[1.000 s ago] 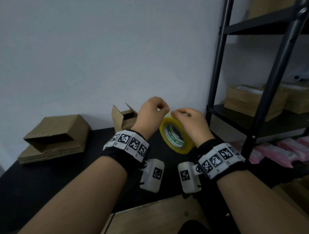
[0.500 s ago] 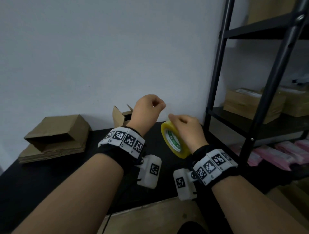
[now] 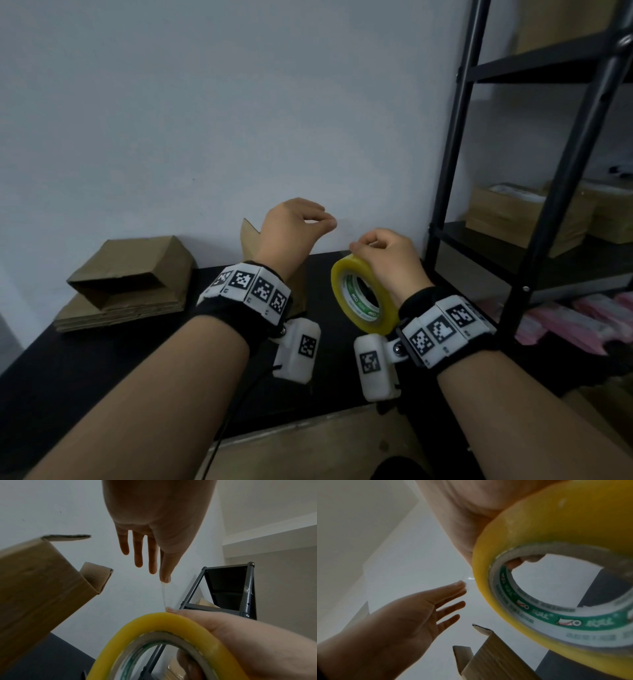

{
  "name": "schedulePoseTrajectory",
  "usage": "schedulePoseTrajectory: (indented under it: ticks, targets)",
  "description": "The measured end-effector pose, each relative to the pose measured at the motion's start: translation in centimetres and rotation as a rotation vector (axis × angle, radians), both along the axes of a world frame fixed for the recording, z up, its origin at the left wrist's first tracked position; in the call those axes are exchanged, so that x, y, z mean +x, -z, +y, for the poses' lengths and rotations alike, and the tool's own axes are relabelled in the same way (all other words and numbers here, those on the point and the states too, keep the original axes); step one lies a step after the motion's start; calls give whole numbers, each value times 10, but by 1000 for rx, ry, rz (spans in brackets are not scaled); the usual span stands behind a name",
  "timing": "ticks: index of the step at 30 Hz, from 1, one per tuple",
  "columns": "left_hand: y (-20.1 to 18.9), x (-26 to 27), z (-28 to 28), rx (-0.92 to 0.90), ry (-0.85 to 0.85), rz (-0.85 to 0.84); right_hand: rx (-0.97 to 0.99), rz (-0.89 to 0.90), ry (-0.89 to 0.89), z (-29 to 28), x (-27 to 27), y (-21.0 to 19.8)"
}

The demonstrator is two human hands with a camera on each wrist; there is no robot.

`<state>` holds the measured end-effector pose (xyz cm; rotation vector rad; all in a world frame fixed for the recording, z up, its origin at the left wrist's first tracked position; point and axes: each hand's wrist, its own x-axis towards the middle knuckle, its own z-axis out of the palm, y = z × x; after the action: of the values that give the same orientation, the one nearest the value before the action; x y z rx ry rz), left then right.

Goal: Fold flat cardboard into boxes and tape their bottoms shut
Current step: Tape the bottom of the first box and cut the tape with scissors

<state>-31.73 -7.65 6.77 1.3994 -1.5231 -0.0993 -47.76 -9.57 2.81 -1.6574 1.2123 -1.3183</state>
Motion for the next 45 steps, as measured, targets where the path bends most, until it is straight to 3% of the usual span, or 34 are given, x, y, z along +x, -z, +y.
schedulePoseTrajectory:
  ticks: [7,15,22,35,40,45]
  targets:
    - [-5,22,-3,266,-57,-126,-3,77,53,-3,10,-7]
    - [3,63,1,129,-169,-99,-6,126,44,-8,28,-11]
    - [14,77,-6,382,-89,-271,84,292,-111,-17,52,-34]
    - [41,102,-38,366,-58,-425,68,435,-247,-22,76,-32]
    - [35,111,-46,523,-17,-566,70,462,-247,-24,78,-26]
    - [38,112,-43,491,27,-517,80,420,-226,-24,79,-24]
